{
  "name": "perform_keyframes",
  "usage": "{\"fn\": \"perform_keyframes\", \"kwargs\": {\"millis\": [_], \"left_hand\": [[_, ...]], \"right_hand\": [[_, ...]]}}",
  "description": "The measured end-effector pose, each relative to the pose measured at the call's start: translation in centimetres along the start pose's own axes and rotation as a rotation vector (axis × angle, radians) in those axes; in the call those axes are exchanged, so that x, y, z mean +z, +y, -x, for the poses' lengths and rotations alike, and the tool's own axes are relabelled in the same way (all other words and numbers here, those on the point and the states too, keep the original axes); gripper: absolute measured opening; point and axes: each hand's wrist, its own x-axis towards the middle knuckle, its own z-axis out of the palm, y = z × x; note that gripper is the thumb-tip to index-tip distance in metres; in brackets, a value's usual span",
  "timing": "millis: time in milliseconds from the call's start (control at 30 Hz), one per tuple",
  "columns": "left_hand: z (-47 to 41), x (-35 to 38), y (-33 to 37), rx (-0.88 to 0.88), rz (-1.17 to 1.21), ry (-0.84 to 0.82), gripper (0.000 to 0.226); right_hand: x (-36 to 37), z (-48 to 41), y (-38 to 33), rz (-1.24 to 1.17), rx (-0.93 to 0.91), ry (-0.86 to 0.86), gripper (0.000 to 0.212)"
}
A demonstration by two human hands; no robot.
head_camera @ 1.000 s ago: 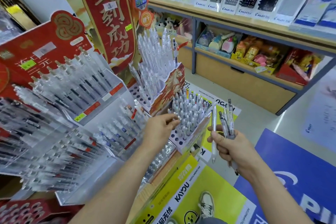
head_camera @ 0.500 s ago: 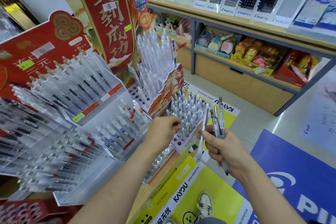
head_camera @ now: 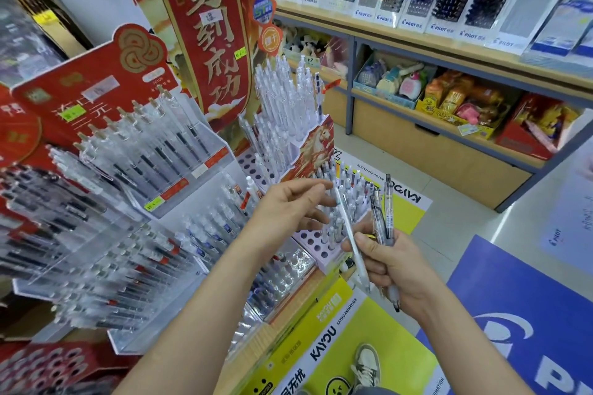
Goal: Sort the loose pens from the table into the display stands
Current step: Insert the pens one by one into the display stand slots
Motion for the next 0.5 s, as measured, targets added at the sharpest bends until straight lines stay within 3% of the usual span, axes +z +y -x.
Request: {"fn": "perform_keyframes", "kwargs": {"millis": [200,367,500], "left_hand": [[0.4,0.0,0.2,0.01,-0.051,-0.003,0.022],[0.8,-1.2,1.7,0.168,-0.085,0.297,0.014],[0.6,-2.2,1.1,0.276,-0.423,0.455,0.013]], "right_hand": [[0.6,0.0,-0.1,0.063,0.04,-0.076,0.017],[0.0,-0.7,-0.3,0.103,0.036,0.08,0.022],[-1.5,-0.8,-0.6,0.058,0.028,0.16,0.019]]}}
